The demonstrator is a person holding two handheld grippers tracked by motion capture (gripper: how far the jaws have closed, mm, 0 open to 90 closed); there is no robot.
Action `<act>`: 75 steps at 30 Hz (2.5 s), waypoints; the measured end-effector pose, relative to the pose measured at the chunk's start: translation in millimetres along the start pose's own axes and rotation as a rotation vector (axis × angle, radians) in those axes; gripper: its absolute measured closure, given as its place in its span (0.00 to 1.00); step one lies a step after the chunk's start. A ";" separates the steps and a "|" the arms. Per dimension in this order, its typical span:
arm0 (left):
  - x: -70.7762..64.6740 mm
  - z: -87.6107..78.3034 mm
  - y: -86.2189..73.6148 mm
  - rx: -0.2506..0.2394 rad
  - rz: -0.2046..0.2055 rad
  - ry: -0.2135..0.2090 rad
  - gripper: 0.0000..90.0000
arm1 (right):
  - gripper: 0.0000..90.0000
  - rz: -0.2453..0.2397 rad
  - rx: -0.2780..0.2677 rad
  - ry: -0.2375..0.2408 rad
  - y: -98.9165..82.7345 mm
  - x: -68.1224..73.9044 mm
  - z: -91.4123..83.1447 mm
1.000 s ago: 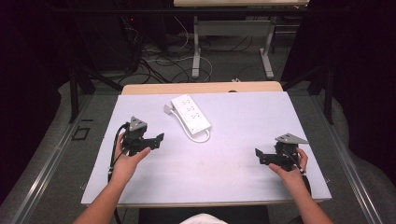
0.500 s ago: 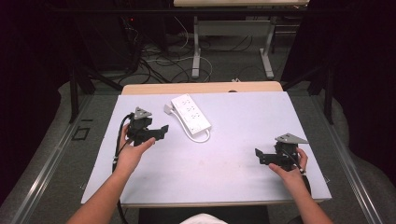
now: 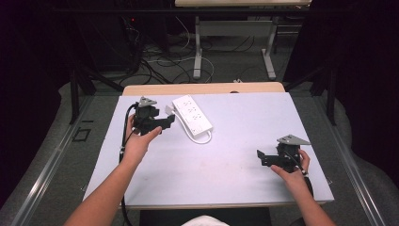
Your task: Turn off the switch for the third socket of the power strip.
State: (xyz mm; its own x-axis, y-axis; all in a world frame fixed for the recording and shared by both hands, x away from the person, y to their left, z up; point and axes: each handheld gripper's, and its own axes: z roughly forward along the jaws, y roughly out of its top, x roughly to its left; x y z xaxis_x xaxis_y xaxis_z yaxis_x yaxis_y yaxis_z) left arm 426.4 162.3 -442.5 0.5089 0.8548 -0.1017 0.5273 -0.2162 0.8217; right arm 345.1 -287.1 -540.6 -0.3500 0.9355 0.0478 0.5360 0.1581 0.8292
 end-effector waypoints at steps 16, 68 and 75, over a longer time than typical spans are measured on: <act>-2.8 20.4 38.6 -0.017 -0.002 -0.014 0.35 | 0.00 0.005 0.003 0.007 -0.1 0.9 1.6; 37.5 101.5 86.5 0.012 -0.055 0.033 0.50 | 0.00 0.029 0.008 0.000 -2.5 -3.8 4.1; 41.2 111.3 83.6 0.018 -0.054 0.050 0.53 | 0.00 0.033 0.014 0.002 -2.7 -3.6 5.0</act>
State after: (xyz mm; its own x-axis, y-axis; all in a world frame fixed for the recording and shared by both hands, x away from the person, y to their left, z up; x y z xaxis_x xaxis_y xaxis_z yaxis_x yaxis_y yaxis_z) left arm 567.2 127.0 -440.4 0.4449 0.8880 -0.1164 0.5651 -0.1775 0.8057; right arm 348.8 -289.3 -545.8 -0.3335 0.9396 0.0767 0.5579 0.1311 0.8195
